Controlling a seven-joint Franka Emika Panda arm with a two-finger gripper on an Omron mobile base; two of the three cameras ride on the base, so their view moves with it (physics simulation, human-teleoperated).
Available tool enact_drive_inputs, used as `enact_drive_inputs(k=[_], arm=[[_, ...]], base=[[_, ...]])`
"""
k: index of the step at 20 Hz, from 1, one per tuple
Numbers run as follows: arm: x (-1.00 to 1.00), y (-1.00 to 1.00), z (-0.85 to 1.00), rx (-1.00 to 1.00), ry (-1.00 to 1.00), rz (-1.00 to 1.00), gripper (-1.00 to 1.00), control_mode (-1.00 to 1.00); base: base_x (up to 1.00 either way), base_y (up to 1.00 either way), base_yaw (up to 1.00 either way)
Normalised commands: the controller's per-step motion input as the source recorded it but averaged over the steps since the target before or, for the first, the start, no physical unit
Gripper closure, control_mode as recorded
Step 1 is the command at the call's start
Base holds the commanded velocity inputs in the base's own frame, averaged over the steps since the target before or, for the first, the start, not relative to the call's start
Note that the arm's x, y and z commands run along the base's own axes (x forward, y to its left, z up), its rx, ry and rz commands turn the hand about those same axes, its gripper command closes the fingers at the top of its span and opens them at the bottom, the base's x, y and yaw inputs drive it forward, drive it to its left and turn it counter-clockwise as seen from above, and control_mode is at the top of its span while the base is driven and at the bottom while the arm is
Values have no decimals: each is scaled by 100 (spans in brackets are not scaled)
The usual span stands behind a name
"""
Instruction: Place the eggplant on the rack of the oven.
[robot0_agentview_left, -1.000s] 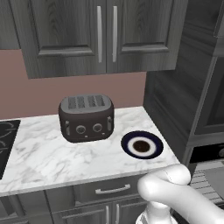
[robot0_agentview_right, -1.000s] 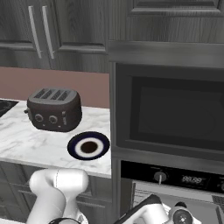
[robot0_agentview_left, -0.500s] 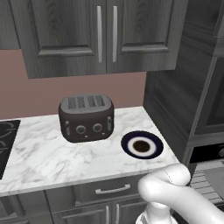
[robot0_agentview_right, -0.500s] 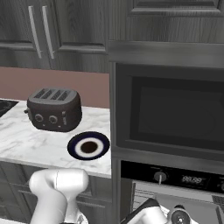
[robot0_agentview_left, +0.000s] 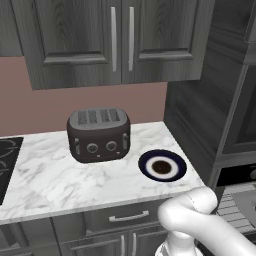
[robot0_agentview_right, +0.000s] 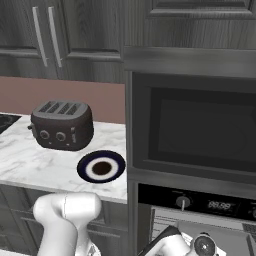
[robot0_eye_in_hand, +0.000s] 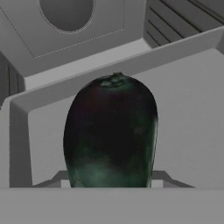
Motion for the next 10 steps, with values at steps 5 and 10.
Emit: enact_drive_inputs(k=[5,10], arm=[[0,0,0,0,0,0,-100,-100],[0,-1,0,0,0,0,-100,-100]], base=[[0,0,0],[0,0,0]])
